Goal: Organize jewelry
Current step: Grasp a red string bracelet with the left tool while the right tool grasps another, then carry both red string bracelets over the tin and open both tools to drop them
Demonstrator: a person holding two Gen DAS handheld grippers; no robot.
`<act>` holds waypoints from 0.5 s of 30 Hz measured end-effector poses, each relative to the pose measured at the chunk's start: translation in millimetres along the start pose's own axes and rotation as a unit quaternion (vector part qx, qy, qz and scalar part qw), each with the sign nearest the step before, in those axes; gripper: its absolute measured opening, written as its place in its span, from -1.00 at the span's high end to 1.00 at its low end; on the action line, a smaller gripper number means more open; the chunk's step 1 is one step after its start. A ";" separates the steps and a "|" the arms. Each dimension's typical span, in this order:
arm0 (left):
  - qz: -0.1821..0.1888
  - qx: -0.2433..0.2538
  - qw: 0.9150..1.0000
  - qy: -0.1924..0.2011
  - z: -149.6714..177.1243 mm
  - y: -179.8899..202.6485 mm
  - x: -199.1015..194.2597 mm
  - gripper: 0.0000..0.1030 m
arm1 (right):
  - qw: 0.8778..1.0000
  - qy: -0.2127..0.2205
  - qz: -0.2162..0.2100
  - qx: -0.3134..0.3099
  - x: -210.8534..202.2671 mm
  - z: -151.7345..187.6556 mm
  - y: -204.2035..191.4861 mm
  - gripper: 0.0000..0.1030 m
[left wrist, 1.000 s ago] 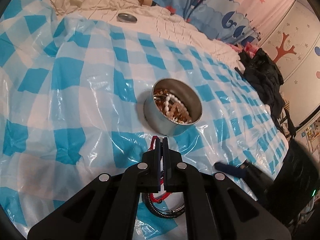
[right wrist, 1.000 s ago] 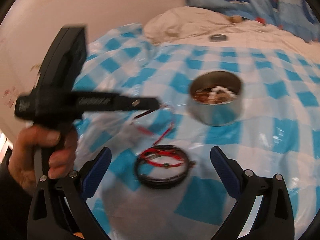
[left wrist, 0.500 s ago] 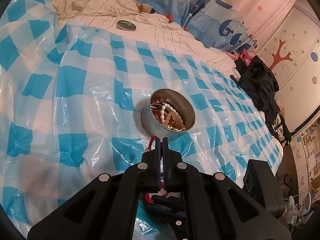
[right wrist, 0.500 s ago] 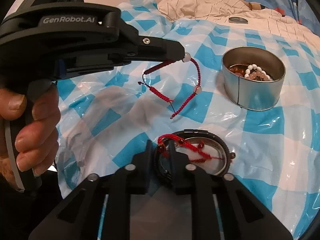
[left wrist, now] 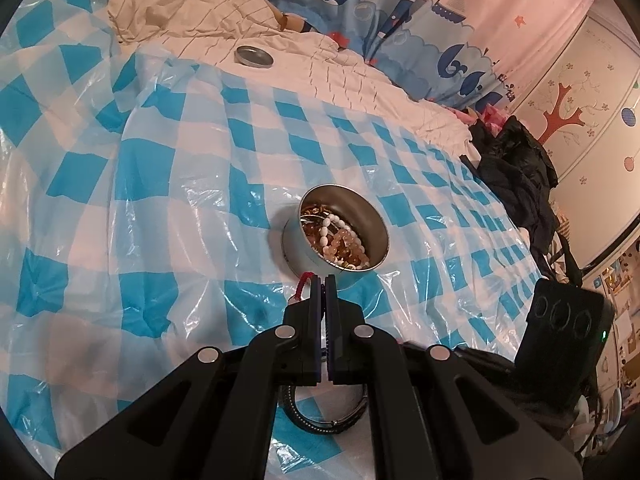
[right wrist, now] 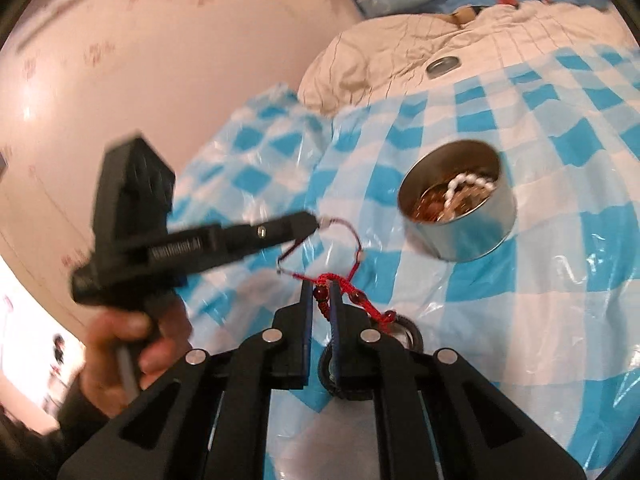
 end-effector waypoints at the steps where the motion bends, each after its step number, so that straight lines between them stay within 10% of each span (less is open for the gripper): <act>1: 0.002 0.000 1.000 0.001 -1.4 1.5 0.0 0.98 | 1.000 0.005 -0.006 0.008 -3.4 -4.4 1.5 0.83; 15: 0.042 0.009 0.999 0.019 -30.7 42.8 21.9 0.98 | 0.996 0.064 -0.036 0.055 -44.2 -42.3 14.0 0.83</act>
Point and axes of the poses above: each gripper's, at about its wrist camera, not at the fingertips, and x roughly the way its jaws point, y to its right, z to its underside, the point moved 9 cm from there along x, roughly the way its jaws point, and after that the axes turned 4 degrees about z, right-handed, at the moved point
